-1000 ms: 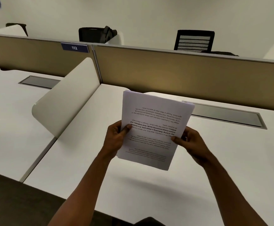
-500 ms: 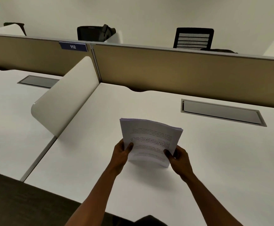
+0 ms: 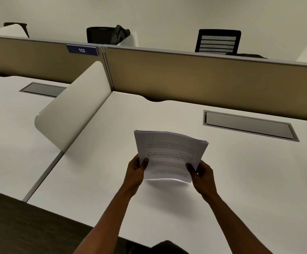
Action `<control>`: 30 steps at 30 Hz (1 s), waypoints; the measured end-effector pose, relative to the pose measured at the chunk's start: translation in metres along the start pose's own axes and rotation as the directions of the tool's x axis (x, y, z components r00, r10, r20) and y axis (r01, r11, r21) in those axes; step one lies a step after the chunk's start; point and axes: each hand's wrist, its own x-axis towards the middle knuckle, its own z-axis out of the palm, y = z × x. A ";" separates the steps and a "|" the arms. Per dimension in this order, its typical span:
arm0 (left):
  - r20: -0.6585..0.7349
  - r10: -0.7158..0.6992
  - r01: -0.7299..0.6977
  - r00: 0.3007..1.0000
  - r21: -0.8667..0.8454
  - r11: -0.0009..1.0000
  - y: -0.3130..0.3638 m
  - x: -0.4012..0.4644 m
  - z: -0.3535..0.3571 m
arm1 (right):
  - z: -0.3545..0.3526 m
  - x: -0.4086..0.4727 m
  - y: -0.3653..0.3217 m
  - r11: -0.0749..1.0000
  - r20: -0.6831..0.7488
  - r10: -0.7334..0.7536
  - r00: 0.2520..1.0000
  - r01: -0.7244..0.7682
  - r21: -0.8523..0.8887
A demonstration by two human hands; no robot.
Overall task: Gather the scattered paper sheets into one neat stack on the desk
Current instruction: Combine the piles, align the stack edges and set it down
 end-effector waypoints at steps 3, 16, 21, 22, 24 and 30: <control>0.009 -0.012 0.011 1.000 0.043 0.999 -0.004 -0.001 0.001 | 0.003 -0.004 0.007 1.000 0.016 0.026 1.000 -0.025 -0.017; 0.023 -0.073 0.072 0.997 0.045 0.996 0.003 -0.006 -0.008 | -0.029 0.024 -0.046 0.900 0.185 -0.190 0.964 0.246 -0.359; -0.175 0.257 -0.157 0.950 0.447 0.881 0.060 0.001 -0.018 | -0.051 0.045 -0.086 0.828 0.356 -0.157 0.921 0.319 -0.460; -0.156 0.338 -0.196 0.928 0.567 0.800 0.074 0.003 -0.018 | -0.054 0.049 -0.094 0.836 0.361 -0.156 0.919 0.318 -0.447; -0.145 0.450 -0.216 0.881 0.723 0.656 0.102 0.003 -0.019 | -0.057 0.055 -0.110 0.832 0.361 -0.182 0.914 0.339 -0.438; 0.164 0.452 -0.412 0.877 0.741 0.530 0.164 0.009 -0.019 | -0.061 0.065 -0.143 0.698 0.500 -0.187 0.846 0.472 -0.538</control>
